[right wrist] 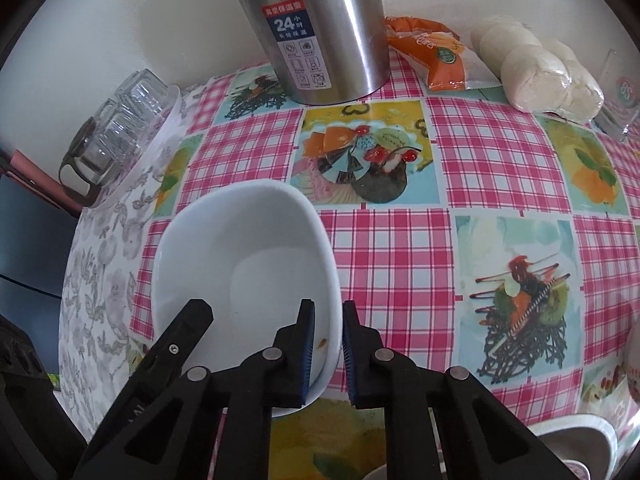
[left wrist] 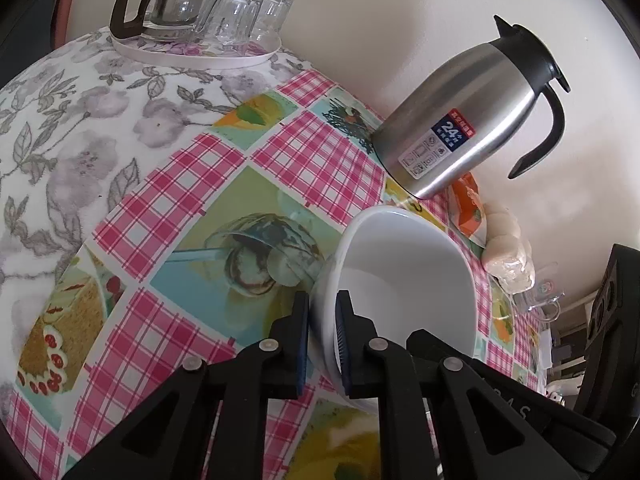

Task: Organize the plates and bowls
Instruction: 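Lower both tools onto the white square bowl rim and close them, then lift the white square bowl with both tools and carry it over the tray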

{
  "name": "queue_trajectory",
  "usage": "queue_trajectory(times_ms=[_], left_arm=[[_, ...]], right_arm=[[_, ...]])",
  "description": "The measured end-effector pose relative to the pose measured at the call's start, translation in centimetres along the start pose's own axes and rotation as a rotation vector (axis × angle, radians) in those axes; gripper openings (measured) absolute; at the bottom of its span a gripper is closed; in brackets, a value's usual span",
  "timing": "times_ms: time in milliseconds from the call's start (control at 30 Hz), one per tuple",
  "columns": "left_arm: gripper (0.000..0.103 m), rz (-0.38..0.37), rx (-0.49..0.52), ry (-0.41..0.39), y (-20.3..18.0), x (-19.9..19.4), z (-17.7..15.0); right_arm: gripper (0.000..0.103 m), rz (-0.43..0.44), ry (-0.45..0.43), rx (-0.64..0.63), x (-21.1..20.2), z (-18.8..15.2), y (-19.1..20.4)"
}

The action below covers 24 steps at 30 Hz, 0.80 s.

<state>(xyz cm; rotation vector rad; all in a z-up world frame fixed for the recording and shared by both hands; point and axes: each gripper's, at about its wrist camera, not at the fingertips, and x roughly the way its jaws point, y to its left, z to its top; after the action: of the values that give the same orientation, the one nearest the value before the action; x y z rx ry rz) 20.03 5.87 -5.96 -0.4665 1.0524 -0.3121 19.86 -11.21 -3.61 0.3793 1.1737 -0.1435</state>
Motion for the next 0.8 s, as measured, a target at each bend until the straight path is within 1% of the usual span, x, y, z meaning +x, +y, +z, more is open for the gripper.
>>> queue_trajectory(times_ms=[100,233,300,400,633,800], left_arm=[[0.013,0.004,0.022,-0.007,-0.6,-0.9,-0.1],[0.013,0.017,0.062,-0.036,-2.1,-2.9,-0.3],[0.013,0.01,0.067,-0.047,-2.5,-3.7,-0.3],[0.013,-0.019,0.07,-0.056,-3.0,-4.9,-0.3],[0.013,-0.036,0.133,-0.08,-6.0,-7.6,-1.2],[0.013,-0.06,0.173,-0.091,-8.3,-9.5,-2.1]], right_arm=[[0.014,0.007,-0.011,0.011,-0.9,-0.2,-0.3],[0.014,0.021,-0.033,0.015,-2.6,-0.5,-0.3],[0.014,0.021,-0.048,0.009,-3.6,-0.7,-0.3],[0.014,0.048,-0.068,0.026,-5.5,-0.9,-0.8],[0.014,0.056,-0.108,0.042,-9.2,-1.6,-1.9],[0.015,0.075,-0.143,0.065,-12.0,-2.4,-3.5]])
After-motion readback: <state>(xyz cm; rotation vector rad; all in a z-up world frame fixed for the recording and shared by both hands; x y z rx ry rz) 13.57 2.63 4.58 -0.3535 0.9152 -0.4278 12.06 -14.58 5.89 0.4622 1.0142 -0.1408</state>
